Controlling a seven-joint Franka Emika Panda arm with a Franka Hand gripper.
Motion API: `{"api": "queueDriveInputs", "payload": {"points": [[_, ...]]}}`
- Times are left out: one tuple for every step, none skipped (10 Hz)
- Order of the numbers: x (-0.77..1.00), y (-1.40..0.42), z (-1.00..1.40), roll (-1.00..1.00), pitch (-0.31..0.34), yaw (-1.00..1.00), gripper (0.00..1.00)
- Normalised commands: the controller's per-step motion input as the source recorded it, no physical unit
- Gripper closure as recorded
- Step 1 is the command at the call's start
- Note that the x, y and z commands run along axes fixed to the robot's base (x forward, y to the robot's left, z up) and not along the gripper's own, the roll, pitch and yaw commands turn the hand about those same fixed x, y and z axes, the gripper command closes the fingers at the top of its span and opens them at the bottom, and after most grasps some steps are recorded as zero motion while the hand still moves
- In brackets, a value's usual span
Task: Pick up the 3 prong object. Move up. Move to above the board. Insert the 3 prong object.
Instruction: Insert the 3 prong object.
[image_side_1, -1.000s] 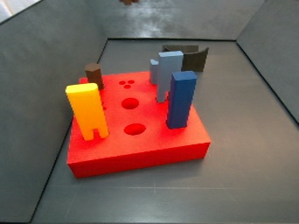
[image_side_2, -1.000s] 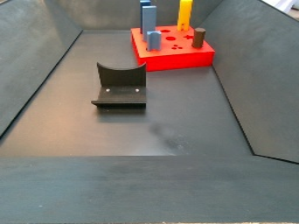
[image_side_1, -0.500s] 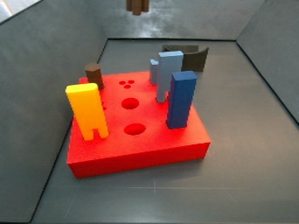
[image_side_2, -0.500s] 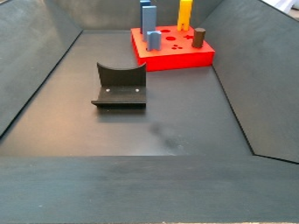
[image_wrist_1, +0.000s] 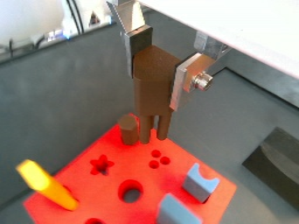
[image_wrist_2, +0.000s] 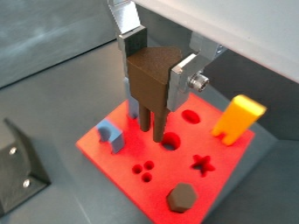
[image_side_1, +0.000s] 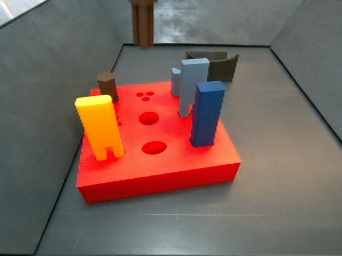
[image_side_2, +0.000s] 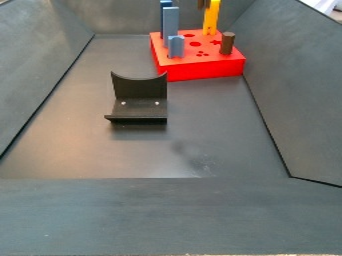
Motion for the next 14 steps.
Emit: {"api": "queueDriveInputs", "payload": {"points": [[0.1, 0.24, -1.0, 0.05, -0.044, 0.17, 1.0], [0.07, 0.17, -0.88, 0.03, -0.024, 0.09, 1.0], [0.0, 0.0, 0.0, 0.0, 0.027, 0.0, 1.0], [0.0, 0.03, -0.46, 0.0, -0.076, 0.0, 1.0], [0.0, 0.15, -0.89, 0.08, -0.15, 0.0, 1.0], [-0.01, 0.19, -0.9, 0.1, -0.136, 0.0, 1.0], [-0.01, 0.21, -0.88, 0.11, -0.134, 0.0, 1.0], [0.0, 0.05, -0.05, 0.0, -0.029, 0.0, 1.0], [0.05, -0.01, -0.04, 0.0, 0.0, 0.0, 1.0], [-0.15, -0.04, -0.67, 0.01, -0.151, -0.43, 1.0], [-0.02, 0.0, -0.56, 0.0, -0.08, -0.71, 1.0], [0.0, 0.0, 0.0, 0.02, 0.0, 0.0, 1.0], [-0.09, 0.13, -0.37, 0.0, -0.026, 0.0, 1.0], [-0.13, 0.14, -0.35, 0.05, -0.013, 0.0, 1.0]]}}
